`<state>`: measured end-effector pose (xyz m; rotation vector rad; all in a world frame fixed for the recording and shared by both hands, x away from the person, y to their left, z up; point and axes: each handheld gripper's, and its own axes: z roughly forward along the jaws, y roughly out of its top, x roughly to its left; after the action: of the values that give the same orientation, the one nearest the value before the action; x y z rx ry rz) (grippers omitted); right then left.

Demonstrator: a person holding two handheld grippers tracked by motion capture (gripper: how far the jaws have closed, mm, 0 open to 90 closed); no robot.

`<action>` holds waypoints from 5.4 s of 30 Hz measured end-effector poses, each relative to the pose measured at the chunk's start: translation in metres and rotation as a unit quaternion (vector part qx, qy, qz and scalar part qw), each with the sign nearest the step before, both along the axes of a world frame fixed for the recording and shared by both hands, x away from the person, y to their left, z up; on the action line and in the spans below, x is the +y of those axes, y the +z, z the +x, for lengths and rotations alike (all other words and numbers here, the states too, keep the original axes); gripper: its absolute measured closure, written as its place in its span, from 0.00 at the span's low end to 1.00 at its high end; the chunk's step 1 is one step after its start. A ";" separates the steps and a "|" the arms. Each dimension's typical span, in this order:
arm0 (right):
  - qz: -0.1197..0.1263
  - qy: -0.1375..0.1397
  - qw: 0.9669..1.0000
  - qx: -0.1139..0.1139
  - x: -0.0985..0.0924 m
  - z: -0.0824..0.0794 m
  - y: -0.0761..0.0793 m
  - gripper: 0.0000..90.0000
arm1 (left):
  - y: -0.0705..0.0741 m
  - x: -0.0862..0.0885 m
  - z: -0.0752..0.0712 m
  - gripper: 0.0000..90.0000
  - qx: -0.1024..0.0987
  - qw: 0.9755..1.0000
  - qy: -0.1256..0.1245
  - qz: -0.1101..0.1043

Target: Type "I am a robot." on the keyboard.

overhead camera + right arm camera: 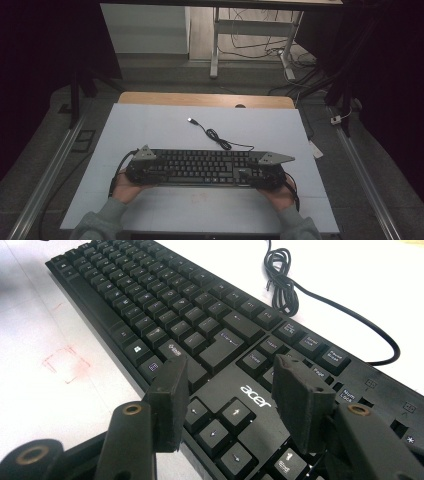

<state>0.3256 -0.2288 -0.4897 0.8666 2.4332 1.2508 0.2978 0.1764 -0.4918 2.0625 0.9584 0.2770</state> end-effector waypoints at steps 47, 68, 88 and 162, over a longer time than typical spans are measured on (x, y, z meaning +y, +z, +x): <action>-0.004 -0.001 1.000 0.001 0.000 0.001 -0.002 0.55 | -0.018 -0.025 0.050 0.99 0.022 0.997 -0.003 0.072; -0.008 0.000 1.000 0.002 0.000 0.001 -0.003 0.55 | -0.027 -0.029 0.052 0.99 0.028 0.995 -0.003 0.092; -0.004 -0.003 1.000 0.002 -0.001 0.001 -0.002 0.55 | -0.002 -0.008 0.028 0.66 0.006 1.000 0.009 0.022; 0.019 0.037 0.999 0.026 0.067 0.033 0.013 0.56 | -0.007 0.019 -0.006 0.34 0.023 0.999 0.041 0.012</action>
<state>0.3590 -0.1619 -0.4768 0.8361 2.5117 1.3194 0.2915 0.1955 -0.4985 2.0616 1.0741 0.2852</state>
